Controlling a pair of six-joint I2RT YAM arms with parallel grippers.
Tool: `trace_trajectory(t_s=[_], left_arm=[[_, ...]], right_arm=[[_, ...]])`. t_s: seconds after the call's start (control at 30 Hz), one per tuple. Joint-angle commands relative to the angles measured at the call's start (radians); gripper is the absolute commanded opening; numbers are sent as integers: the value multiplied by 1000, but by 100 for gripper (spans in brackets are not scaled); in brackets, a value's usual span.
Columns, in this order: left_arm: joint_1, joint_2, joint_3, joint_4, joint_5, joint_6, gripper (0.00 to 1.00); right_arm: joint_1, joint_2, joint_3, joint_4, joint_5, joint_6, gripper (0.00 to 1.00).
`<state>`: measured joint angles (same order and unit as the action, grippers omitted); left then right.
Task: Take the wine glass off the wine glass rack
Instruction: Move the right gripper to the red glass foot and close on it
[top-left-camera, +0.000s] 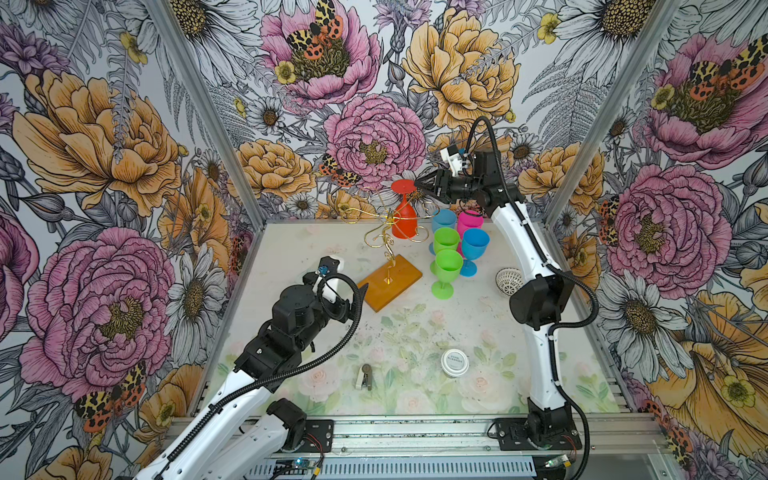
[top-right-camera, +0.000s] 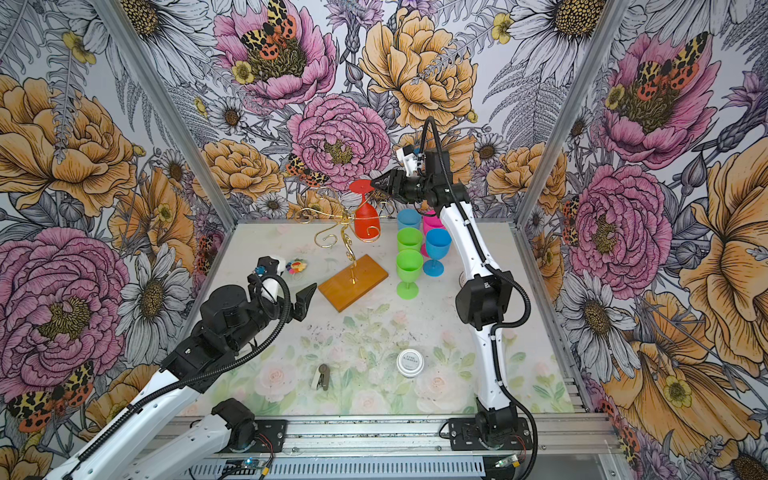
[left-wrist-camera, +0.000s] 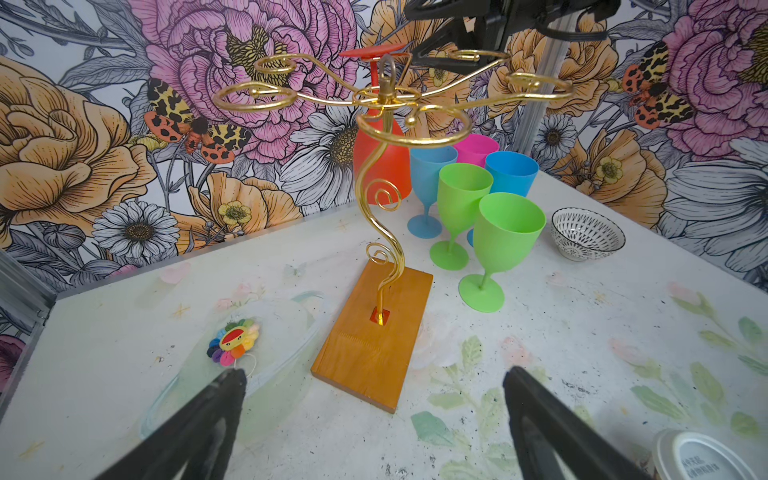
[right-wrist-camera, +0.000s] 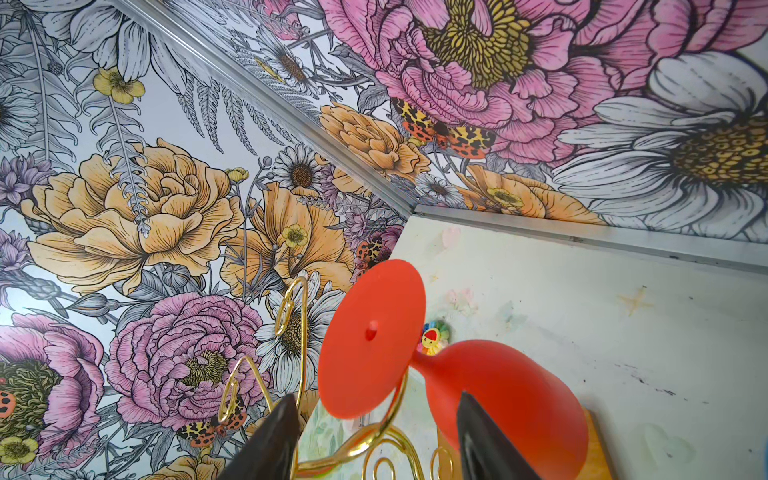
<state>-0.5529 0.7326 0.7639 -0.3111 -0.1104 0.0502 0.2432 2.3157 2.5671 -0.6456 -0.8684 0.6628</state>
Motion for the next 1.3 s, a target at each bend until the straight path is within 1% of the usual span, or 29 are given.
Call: trace_trajectory(t_s=[0.0, 0.27, 0.53, 0.7, 1.03, 1.27], left_arm=[[8, -18, -5, 2, 19, -11, 99], [8, -30, -6, 3, 16, -13, 99], [10, -35, -6, 1, 14, -12, 99], [11, -37, -6, 1, 12, -12, 99], [11, -44, -8, -1, 6, -11, 99], [10, -43, -7, 0, 3, -10, 99]], right_arm=[[9, 26, 48, 14, 2, 18, 59], [18, 87, 116, 36, 0, 67, 51], [24, 112, 117, 85, -16, 124, 50], [27, 119, 118, 102, -20, 140, 42], [27, 120, 119, 131, -30, 165, 22], [26, 106, 119, 140, -62, 185, 12]])
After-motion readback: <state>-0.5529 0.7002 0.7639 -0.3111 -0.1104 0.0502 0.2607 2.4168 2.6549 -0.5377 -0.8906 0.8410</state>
